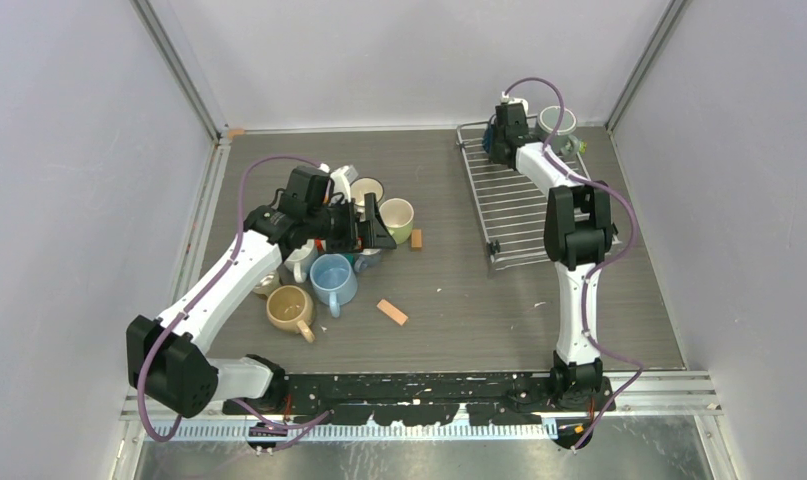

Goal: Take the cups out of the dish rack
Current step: Unload the cup from the dish rack, then place the cup at the center of the board.

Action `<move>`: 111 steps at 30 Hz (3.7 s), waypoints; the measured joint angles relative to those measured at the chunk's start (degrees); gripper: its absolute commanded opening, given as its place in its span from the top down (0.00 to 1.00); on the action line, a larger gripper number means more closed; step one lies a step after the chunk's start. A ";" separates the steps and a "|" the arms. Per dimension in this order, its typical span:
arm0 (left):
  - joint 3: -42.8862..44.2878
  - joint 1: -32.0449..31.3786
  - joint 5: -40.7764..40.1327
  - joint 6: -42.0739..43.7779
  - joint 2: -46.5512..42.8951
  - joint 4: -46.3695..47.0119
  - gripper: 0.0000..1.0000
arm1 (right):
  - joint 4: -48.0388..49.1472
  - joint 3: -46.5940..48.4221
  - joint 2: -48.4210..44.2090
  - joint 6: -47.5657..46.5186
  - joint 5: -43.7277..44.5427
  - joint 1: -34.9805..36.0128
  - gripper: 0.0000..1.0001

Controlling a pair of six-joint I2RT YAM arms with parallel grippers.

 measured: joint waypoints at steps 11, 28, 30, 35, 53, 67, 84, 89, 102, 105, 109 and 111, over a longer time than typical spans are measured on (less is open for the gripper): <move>0.00 0.00 -1.97 -2.93 -0.55 0.87 0.00 | -5.03 0.09 -4.83 1.49 0.94 0.46 0.99; 0.02 0.00 -3.21 -10.60 -0.72 7.80 0.00 | -13.25 -2.56 -20.68 7.19 0.20 2.38 0.99; 0.09 0.00 -3.17 -12.24 -0.66 9.42 0.00 | -13.73 -5.01 -24.76 8.35 -0.66 3.17 0.99; 1.46 0.00 -3.06 -16.31 0.96 13.86 0.00 | -14.01 -11.85 -34.32 11.15 -3.82 5.92 0.99; 0.92 0.09 1.11 -33.40 8.04 39.85 0.00 | -11.34 -32.46 -53.72 23.85 -22.80 13.40 0.99; -1.42 0.09 5.31 -48.48 14.29 60.70 0.17 | 6.05 -40.26 -53.07 35.95 -37.66 14.86 0.99; -2.36 0.17 7.28 -61.33 17.00 75.91 0.55 | 24.37 -47.10 -51.78 45.83 -46.86 15.04 0.99; -2.38 0.57 7.58 -63.21 17.70 77.72 0.84 | 29.79 -47.74 -50.25 49.75 -49.42 15.04 0.99; -2.32 0.57 10.49 -59.80 17.79 73.70 1.00 | 25.53 -47.60 -50.90 47.10 -46.84 15.26 0.00; -1.22 0.46 11.26 -56.13 17.75 67.87 1.00 | 17.84 -47.04 -53.29 42.69 -42.71 15.26 0.00; 2.16 0.37 11.50 -48.19 16.96 55.91 1.00 | 8.28 -45.57 -57.99 37.92 -35.98 15.26 0.00; 4.22 0.37 11.34 -43.17 15.87 48.74 1.00 | 4.04 -45.07 -60.76 36.09 -31.93 15.26 0.00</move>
